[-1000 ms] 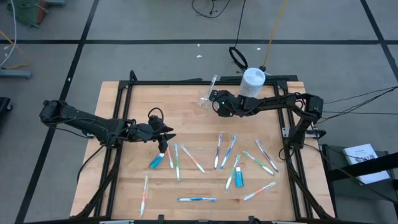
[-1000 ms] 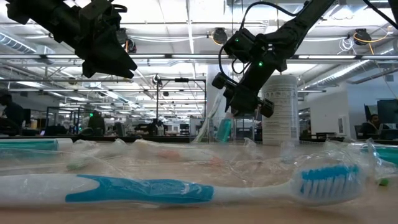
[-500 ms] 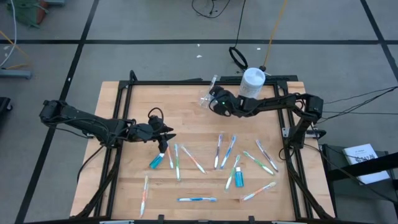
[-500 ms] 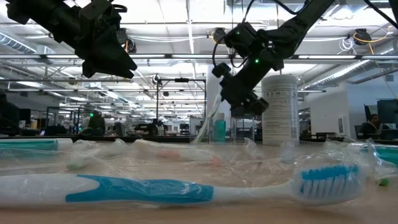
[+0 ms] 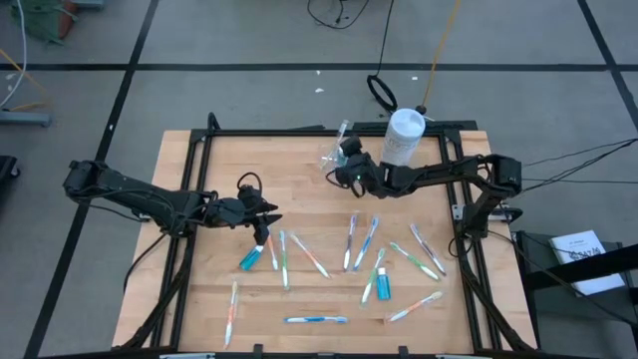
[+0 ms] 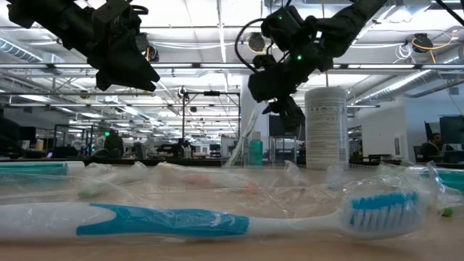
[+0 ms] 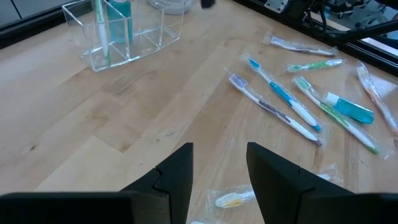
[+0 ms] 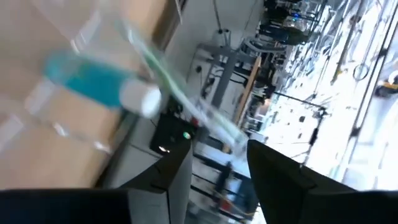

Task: Pick & Place toothbrushing station
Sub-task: Put the purple toothbrush into the transparent organizer

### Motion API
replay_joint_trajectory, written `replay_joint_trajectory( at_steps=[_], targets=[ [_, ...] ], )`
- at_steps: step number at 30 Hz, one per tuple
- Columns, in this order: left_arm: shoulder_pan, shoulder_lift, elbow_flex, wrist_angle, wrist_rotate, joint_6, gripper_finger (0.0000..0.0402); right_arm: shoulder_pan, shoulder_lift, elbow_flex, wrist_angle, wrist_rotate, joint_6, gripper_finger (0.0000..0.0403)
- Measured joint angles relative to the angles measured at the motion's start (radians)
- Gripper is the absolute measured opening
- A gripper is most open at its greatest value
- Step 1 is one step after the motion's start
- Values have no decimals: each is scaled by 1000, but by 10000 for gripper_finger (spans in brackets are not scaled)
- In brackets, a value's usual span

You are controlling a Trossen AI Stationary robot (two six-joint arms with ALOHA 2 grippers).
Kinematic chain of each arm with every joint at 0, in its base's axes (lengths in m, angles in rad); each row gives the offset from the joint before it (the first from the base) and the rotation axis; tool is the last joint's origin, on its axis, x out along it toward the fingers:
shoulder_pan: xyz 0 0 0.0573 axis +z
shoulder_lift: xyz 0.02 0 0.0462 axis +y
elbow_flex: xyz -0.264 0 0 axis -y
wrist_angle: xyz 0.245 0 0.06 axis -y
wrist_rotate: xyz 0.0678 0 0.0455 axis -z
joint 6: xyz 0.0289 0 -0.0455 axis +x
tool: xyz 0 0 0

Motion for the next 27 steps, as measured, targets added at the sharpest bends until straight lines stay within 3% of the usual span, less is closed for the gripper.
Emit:
replay_joint_trajectory(
  at_steps=[10, 13, 20, 23, 27],
  targets=[
    [-9, 0, 0, 0, -2, -24, 152, 194, -14, -1, -72, -53, 470, 137],
    [-23, 0, 0, 0, -2, -27, 152, 238, -13, -1, -98, -221, 659, 136],
    [-67, 0, 0, 0, -2, -46, 152, 294, -13, -1, -101, -820, 1082, 135],
    [-89, 0, 0, 4, -2, -50, 152, 320, -13, -1, -101, -954, 1246, 134],
    [-110, 0, 0, 28, -2, -46, 152, 371, -36, -1, -142, -1021, 1384, 134]
  ],
)
